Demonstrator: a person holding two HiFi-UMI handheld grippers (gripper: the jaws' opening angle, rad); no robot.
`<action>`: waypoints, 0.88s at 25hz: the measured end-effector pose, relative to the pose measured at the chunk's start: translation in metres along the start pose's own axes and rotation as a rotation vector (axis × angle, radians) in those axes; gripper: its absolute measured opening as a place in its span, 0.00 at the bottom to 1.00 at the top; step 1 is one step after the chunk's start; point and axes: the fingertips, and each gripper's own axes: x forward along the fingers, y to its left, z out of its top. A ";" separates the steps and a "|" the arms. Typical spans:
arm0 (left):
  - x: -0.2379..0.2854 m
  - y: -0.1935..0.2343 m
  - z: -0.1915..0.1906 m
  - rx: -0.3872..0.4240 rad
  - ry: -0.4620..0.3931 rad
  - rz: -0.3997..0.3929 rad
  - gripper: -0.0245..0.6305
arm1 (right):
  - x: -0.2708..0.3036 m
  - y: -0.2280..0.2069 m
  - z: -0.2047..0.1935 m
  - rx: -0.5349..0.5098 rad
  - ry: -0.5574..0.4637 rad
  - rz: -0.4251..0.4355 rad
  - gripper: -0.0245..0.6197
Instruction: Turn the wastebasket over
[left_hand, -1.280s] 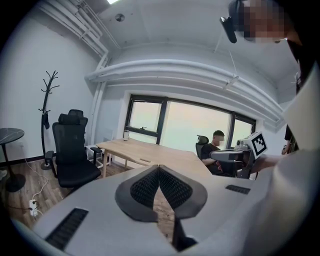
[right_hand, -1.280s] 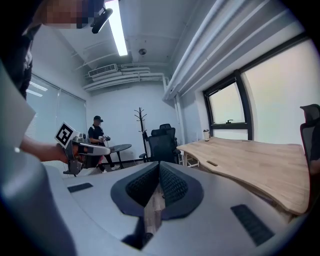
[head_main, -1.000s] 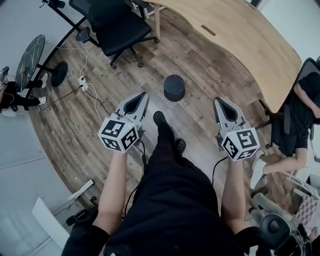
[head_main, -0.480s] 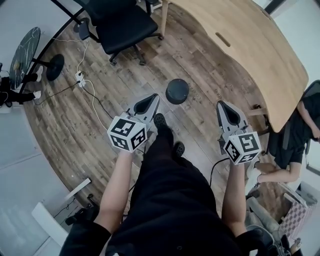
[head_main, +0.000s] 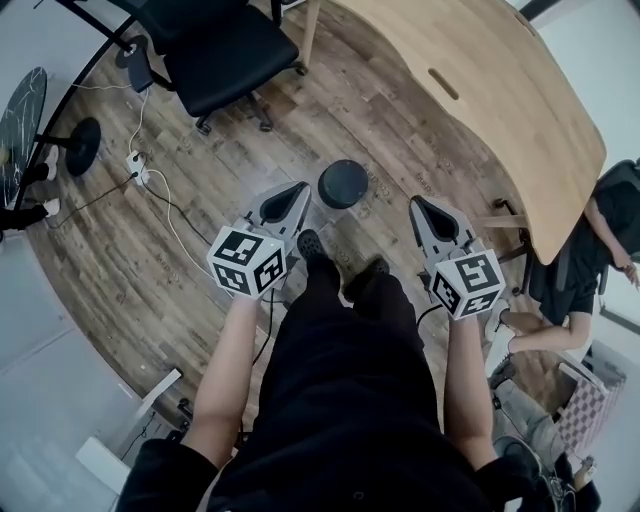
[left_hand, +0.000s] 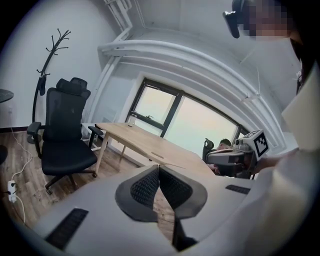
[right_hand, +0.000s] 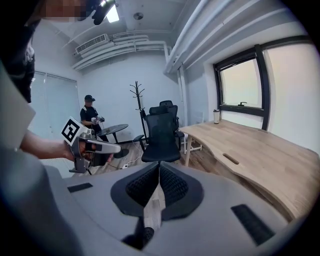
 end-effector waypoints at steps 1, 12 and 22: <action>0.001 0.003 -0.001 -0.007 0.003 -0.002 0.06 | 0.004 0.001 -0.003 0.004 0.013 0.002 0.09; 0.025 0.015 -0.024 -0.033 0.083 0.020 0.06 | 0.064 -0.013 -0.018 -0.044 0.095 0.086 0.09; 0.077 0.016 -0.067 -0.094 0.121 0.081 0.06 | 0.110 -0.054 -0.079 -0.041 0.213 0.198 0.09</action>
